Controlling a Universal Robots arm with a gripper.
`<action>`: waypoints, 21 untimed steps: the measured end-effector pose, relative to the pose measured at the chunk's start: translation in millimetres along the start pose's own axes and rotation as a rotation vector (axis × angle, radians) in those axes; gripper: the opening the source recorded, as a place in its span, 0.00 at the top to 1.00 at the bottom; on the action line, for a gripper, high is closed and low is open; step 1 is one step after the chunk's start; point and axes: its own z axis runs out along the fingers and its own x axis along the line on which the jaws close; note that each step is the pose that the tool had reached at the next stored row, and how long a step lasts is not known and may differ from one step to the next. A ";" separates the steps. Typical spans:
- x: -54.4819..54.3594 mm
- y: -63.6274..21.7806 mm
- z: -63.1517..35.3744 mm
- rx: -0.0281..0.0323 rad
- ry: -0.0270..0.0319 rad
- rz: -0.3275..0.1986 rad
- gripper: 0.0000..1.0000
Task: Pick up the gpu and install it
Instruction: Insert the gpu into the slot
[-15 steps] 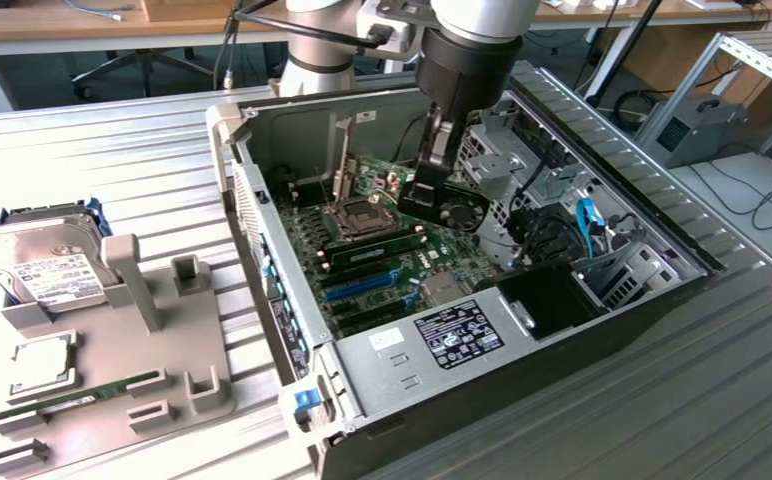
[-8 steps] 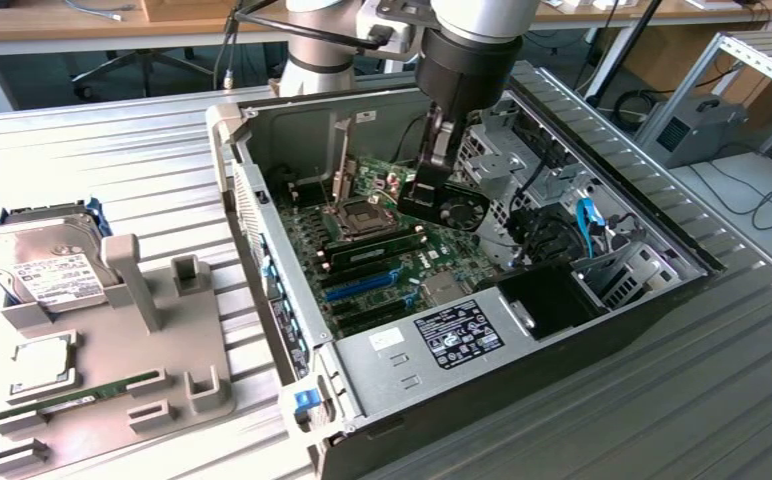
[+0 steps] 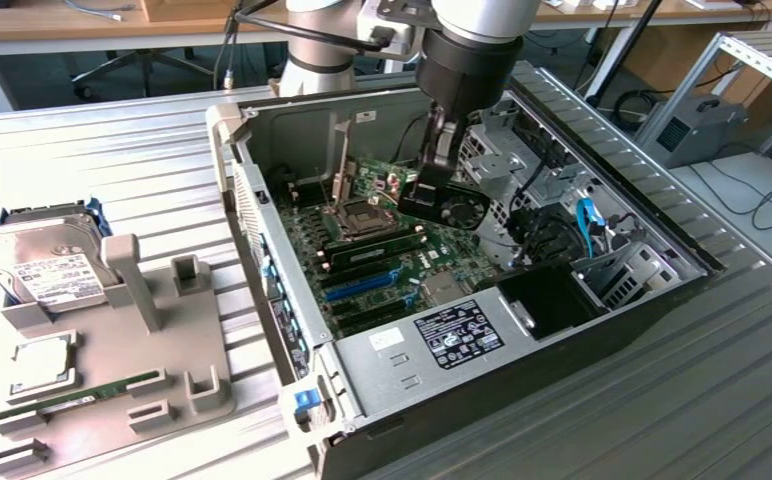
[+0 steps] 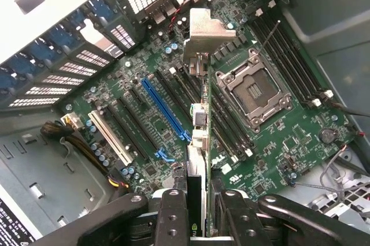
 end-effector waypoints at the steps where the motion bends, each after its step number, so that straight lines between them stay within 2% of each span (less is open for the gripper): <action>1: 0.0 0.0 -0.1 -0.0001 0.0001 -0.003 0.74; 21: -0.3 -0.4 0.0 -0.0010 0.0005 -0.039 0.74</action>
